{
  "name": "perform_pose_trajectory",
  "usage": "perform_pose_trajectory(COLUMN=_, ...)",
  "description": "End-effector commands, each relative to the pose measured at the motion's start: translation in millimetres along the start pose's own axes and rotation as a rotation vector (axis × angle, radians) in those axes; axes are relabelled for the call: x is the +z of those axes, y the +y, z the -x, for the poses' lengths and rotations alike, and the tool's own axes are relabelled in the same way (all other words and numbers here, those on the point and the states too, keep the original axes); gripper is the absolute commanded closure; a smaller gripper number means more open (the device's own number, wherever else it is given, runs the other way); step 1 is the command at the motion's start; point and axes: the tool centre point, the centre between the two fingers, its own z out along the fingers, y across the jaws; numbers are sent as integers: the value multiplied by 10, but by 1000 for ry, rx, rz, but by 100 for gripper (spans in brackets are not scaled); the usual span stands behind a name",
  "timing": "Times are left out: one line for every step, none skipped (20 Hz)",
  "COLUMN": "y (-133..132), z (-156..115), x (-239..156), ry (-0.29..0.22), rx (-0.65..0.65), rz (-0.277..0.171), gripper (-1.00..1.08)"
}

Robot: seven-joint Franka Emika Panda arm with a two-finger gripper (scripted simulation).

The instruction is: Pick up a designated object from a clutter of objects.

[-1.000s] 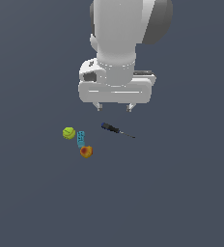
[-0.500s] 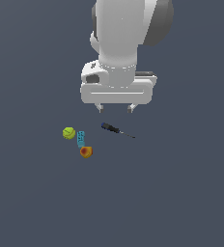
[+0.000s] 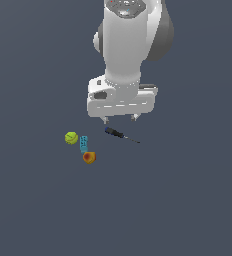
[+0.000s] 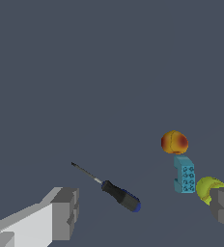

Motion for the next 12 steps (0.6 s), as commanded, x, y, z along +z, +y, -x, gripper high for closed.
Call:
perform_pose_trajectory(y=-12, z=29, x=136, ry=-1, rx=-53, rz=2, gripper=-92)
perform_pose_trajectory(y=-18, z=43, x=197, ry=-2, rx=-77, rz=2, gripper=-92)
perform_pose_trajectory(y=-24, z=59, x=261, ry=-2, rx=-103, rz=3, gripper=-92)
perform_pose_trajectory(y=-31, z=77, x=328, ry=-3, rx=-130, rz=3, gripper=-92)
perform_pose_trajectory(y=-38, z=97, x=396, ry=-3, rx=-157, rz=4, gripper=-92)
perform_pose_trajectory(y=-46, z=117, x=464, ry=-4, rx=-185, rz=4, gripper=-92)
perform_pose_trajectory(y=-54, z=139, x=531, ry=-4, rx=-213, rz=5, gripper=-92)
perform_pose_trajectory(y=-62, z=162, x=597, ry=-5, rx=-241, rz=5, gripper=-92)
perform_pose_trajectory(y=-70, z=187, x=663, ry=-6, rx=-269, rz=5, gripper=-92)
perform_pose_trajectory(y=-79, z=212, x=728, ry=-6, rx=-297, rz=5, gripper=-92)
perform_pose_trajectory(y=-88, z=238, x=793, ry=-7, rx=-325, rz=5, gripper=-92)
perform_pose_trajectory(y=-97, z=265, x=857, ry=-7, rx=-353, rz=5, gripper=-92)
